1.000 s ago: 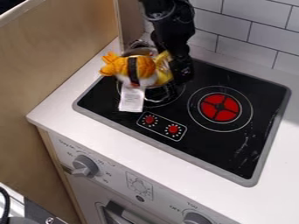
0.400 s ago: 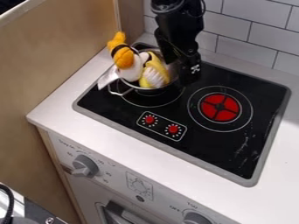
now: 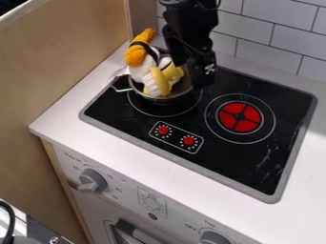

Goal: Take the yellow brush and put inside the cooking pot

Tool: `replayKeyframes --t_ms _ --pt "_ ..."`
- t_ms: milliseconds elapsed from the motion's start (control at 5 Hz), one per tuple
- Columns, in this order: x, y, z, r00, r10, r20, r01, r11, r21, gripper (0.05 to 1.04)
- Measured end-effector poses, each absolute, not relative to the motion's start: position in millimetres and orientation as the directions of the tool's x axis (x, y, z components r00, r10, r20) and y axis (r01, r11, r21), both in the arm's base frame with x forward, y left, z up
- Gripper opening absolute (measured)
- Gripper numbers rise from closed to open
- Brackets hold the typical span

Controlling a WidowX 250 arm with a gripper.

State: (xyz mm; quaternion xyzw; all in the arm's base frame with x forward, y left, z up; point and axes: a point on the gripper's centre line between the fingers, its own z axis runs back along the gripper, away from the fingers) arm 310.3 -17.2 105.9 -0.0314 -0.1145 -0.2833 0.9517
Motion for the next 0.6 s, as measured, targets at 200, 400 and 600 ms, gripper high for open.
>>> replayKeyframes --t_ms 200,400,600 --pt "304 -23 122 0.842 -0.503 0.194 0.512 0.859 0.002 0.999" --pt "297 -29 137 0.859 -0.489 0.151 0.494 0.869 0.006 0.999" --pt "287 -34 154 0.878 -0.464 0.119 0.466 0.885 0.015 0.999"
